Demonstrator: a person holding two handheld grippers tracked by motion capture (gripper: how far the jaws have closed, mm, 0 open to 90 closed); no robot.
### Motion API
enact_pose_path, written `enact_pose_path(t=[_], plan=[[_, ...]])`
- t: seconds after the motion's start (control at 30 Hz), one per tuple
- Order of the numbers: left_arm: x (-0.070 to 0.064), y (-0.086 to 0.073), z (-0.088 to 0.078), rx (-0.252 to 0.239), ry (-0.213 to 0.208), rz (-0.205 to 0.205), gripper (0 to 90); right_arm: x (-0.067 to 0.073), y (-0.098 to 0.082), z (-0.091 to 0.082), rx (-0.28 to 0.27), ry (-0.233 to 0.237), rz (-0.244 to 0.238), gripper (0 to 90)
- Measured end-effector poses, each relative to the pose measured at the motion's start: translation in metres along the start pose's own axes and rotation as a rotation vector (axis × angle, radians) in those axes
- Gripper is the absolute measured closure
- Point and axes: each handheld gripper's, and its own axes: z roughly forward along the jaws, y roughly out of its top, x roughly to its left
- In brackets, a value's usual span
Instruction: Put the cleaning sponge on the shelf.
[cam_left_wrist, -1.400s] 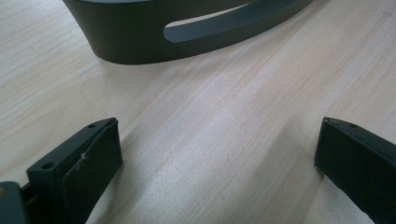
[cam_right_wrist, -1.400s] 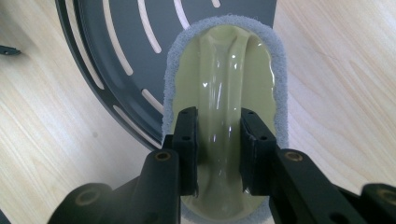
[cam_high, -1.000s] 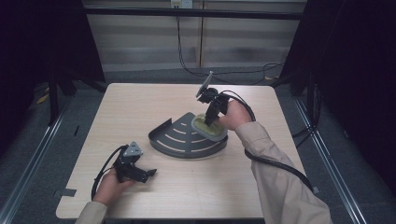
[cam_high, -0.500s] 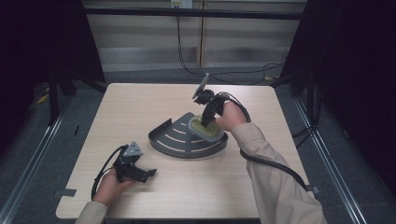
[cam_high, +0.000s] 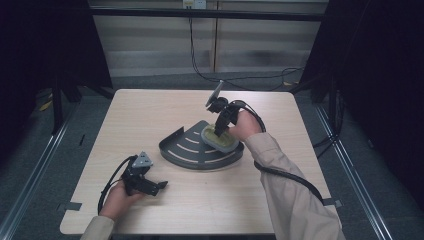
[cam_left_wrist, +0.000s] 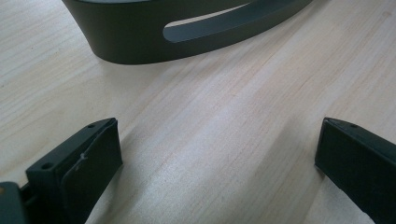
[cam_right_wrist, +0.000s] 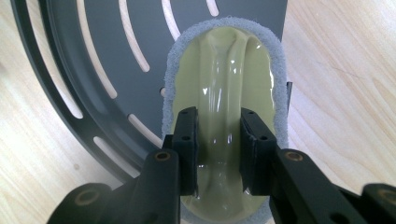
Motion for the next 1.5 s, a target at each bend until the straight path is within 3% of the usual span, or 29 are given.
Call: enact_pose_path(t=[0.27,0.93,1.5], plan=[[0.0,0.0,0.0,0.001,0.004,0.0,0.0,-0.002,0.0,0.007,-0.01,-0.003,0.025,70.8],[0.0,0.0,0.0,0.0,0.006,0.001,0.0,-0.004,-0.006,0.021,-0.015,0.011,0.034,70.6],[0.0,0.0,0.0,-0.002,0.005,0.0,0.0,-0.008,-0.02,0.028,-0.018,0.017,0.048,70.4]])
